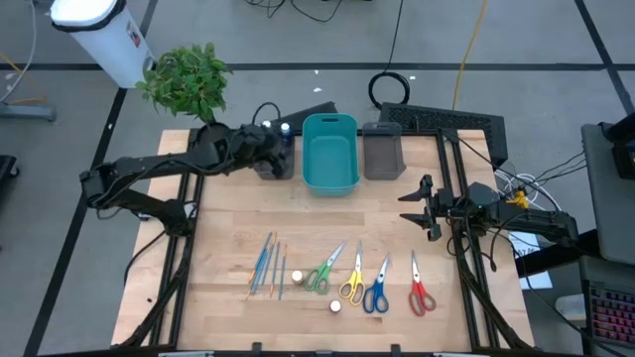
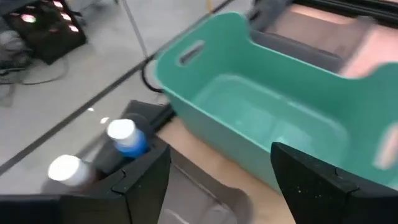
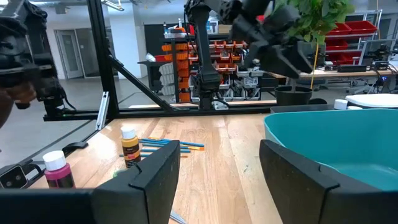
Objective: Pick & Place Paint Supplies
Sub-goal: Put the blue paint brush into the blue bin
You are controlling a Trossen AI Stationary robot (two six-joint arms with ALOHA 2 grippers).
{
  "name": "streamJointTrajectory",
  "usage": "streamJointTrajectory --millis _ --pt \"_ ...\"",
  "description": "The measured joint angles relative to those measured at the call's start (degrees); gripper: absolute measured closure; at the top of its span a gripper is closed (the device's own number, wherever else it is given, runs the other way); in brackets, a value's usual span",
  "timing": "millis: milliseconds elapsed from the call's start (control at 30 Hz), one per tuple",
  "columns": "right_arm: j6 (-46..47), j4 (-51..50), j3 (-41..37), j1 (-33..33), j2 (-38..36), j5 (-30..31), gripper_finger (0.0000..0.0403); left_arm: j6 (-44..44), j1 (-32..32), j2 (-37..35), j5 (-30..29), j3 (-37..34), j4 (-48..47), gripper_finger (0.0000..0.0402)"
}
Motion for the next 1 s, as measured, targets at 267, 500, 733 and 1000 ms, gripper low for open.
streamJointTrajectory --millis 267,500,733,1000 --pt "0.0 0.0 0.0 0.0 0.0 0.0 0.019 -6.4 -7.7 -1.7 12.4 0.0 -10.9 0.0117" --pt "0.0 0.0 0.0 0.0 0.0 0.0 0.019 -11.8 -16.6 -1.5 18.2 0.0 -23.7 0.012" --pt "0.0 0.0 0.0 0.0 0.0 0.0 0.019 -24.1 -26.3 -1.5 14.8 0.0 -31.9 0.0125" --pt "0.0 0.0 0.0 0.0 0.0 0.0 0.019 -36.9 -35.5 -1.5 13.1 -5.1 -33.0 0.0126"
